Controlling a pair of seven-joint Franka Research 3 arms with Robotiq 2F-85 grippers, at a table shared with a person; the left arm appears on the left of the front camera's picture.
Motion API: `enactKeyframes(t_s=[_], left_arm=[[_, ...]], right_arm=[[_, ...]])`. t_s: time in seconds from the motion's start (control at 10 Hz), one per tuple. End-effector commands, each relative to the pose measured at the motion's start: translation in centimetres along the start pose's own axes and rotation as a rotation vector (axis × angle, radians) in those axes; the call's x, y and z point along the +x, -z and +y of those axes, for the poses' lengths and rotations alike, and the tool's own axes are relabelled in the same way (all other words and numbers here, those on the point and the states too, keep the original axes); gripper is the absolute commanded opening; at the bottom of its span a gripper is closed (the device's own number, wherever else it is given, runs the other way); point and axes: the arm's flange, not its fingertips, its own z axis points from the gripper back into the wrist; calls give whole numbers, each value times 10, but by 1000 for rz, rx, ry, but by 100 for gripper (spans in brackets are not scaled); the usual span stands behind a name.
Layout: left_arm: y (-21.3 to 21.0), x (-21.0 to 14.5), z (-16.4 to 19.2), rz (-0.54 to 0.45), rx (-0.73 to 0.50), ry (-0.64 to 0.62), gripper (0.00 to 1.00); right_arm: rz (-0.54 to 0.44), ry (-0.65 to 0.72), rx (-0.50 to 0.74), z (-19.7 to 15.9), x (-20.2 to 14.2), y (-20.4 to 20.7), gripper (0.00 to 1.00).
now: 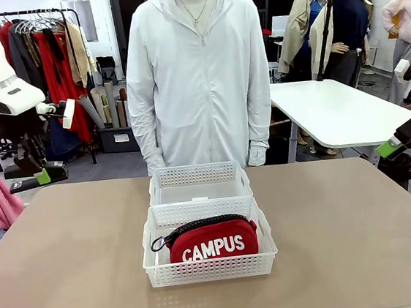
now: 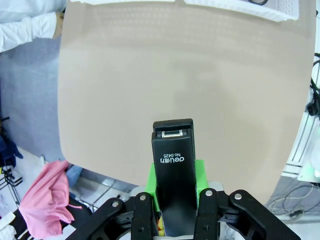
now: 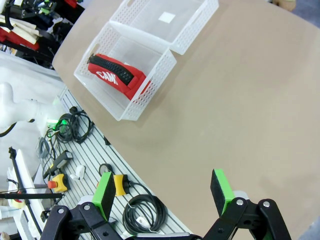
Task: Distribute items into two baskets.
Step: Place the picked Stapler into the Organizing basket as instructed by the person.
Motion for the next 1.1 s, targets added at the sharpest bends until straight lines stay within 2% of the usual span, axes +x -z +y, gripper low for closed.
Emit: enactKeyframes(t_s=[0.0,1.0], left_arm=[[-1,-1,0,-5,13,-2,1],[-1,-1,0,-5,13,-2,1]], right_arm=[[-10,5,7,2,1,1,100],[-10,5,7,2,1,1,100]])
